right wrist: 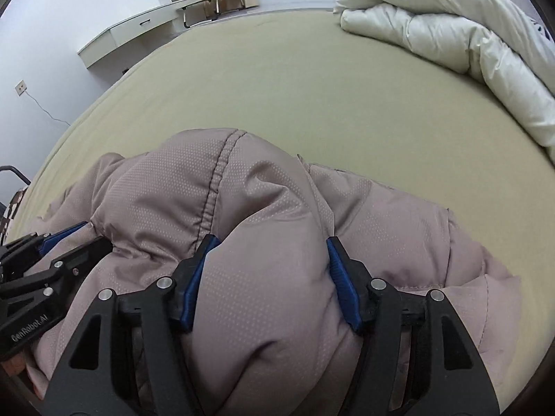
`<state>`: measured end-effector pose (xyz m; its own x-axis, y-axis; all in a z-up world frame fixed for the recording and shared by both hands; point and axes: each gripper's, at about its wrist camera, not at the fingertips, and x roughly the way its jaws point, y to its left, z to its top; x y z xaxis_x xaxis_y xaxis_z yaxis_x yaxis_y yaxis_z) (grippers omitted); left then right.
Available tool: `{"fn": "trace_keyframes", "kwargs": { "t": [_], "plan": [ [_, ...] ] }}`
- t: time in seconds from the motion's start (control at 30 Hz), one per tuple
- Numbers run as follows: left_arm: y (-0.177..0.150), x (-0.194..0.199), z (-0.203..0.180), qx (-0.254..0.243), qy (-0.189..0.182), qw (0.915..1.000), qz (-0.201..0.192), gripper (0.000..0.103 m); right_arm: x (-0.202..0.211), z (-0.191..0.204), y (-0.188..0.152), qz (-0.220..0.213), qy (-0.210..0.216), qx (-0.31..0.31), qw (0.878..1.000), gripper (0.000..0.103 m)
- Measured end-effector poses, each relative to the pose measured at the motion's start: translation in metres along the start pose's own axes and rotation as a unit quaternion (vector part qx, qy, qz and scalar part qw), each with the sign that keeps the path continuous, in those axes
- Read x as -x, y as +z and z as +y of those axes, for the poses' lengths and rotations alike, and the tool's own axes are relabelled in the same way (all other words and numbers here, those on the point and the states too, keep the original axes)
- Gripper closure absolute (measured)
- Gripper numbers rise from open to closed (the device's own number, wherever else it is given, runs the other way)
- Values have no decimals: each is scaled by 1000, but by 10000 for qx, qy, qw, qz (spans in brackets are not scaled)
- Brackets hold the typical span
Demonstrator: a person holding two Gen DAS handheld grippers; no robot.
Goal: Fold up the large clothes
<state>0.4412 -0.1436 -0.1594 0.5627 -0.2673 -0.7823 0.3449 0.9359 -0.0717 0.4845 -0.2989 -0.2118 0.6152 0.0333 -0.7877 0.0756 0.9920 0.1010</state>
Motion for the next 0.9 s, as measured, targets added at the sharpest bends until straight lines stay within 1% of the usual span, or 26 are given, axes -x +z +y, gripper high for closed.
{"fn": "trace_keyframes", "kwargs": {
  "t": [0.13, 0.17, 0.2, 0.23, 0.27, 0.3, 0.33, 0.37, 0.4, 0.47, 0.5, 0.53, 0.57, 0.6, 0.63, 0.67, 0.73, 0.8, 0.83, 0.87, 0.9],
  "plan": [
    [1, -9, 5, 72, -111, 9999, 7, 64, -9, 8, 1, 4, -136, 111, 9998, 42],
    [2, -10, 5, 60, -111, 9999, 37, 64, -5, 8, -4, -5, -146, 109, 9998, 42],
    [3, -7, 6, 71, -129, 9999, 71, 64, 1, 8, -20, -11, -145, 92, 9999, 42],
    [5, -2, 7, 95, -170, 9998, 97, 64, 3, 8, -17, 38, -101, 55, 9999, 42],
    [6, 6, 10, 164, -223, 9995, 118, 64, 18, 4, -22, 68, -104, 2, 9999, 42],
    [7, 21, 15, 303, -263, 9992, 56, 66, 34, 3, -21, -18, -219, -117, 9997, 42],
    [6, 37, 19, 387, -273, 9988, -74, 66, 60, 3, -26, -308, -233, -231, 9990, 42],
    [3, 57, 23, 437, -217, 9983, -317, 66, 87, 5, -29, -626, -149, -261, 9976, 42],
    [-2, 73, 26, 489, -135, 9973, -524, 66, 106, 9, -35, -828, -66, -229, 9963, 42],
    [-14, 91, 33, 610, -108, 9954, -725, 66, 131, 21, -49, -947, 167, -92, 9953, 42],
    [-19, 90, 33, 599, -51, 9957, -709, 66, 134, 31, -58, -938, 199, 73, 9954, 42],
    [-25, 81, 32, 530, -8, 9971, -555, 66, 130, 42, -68, -857, 120, 326, 9957, 42],
    [-30, 69, 32, 509, -21, 9981, -342, 66, 121, 51, -78, -710, 11, 565, 9959, 42],
    [-36, 58, 33, 519, -30, 9983, -249, 66, 104, 58, -90, -478, -131, 761, 9959, 41],
    [-40, 53, 33, 481, -16, 9985, -273, 65, 94, 63, -101, -397, -216, 832, 9955, 41],
    [-41, 49, 32, 409, 15, 9988, -271, 65, 87, 66, -111, -473, -276, 878, 9946, 41],
    [-39, 46, 32, 395, 38, 9990, -185, 66, 83, 71, -116, -493, -428, 966, 9932, 41],
    [-35, 55, 35, 515, -44, 9986, -136, 66, 85, 75, -114, -381, -490, 1069, 9923, 40],
    [-33, 66, 36, 618, -114, 9979, -179, 68, 91, 74, -111, -288, -442, 1024, 9933, 40],
    [-32, 80, 36, 685, -137, 9971, -304, 68, 102, 73, -107, -267, -398, 888, 9949, 41],
    [-34, 96, 36, 719, -142, 9961, -487, 68, 122, 70, -104, -471, -314, 728, 9957, 41]
  ]
}}
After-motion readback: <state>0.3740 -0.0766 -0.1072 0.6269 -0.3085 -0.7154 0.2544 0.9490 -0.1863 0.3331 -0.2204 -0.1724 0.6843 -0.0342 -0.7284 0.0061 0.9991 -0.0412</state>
